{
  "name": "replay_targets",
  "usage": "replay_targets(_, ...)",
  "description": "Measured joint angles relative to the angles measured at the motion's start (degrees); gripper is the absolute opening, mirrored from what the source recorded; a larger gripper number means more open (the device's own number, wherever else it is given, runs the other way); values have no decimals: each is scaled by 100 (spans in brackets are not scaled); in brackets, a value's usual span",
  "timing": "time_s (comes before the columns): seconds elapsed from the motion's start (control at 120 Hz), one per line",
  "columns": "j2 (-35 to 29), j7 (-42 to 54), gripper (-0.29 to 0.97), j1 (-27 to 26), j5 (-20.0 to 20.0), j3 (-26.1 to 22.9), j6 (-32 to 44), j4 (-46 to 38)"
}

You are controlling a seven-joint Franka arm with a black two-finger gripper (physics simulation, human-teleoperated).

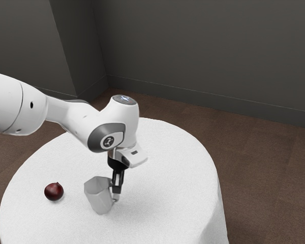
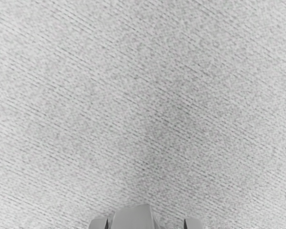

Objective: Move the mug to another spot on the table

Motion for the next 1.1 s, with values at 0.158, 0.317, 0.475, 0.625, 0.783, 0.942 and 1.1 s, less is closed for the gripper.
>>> replay_targets(0.158,308,13,8,111,16,8,-334,544)
replay_targets(0.317,500,17,4,220,25,9,-768,929)
replay_targets(0.475,715,20,0,301,33,6,-1161,1275)
replay_targets(0.625,985,13,-4,376,55,3,-1552,1785)
replay_targets(0.783,1355,-23,-5,446,111,-4,-2036,2427)
replay_targets(0.942,1665,-55,-7,498,224,-5,-2472,2923)
replay_targets(1.1,1940,-74,-7,574,457,-5,-2774,3369)
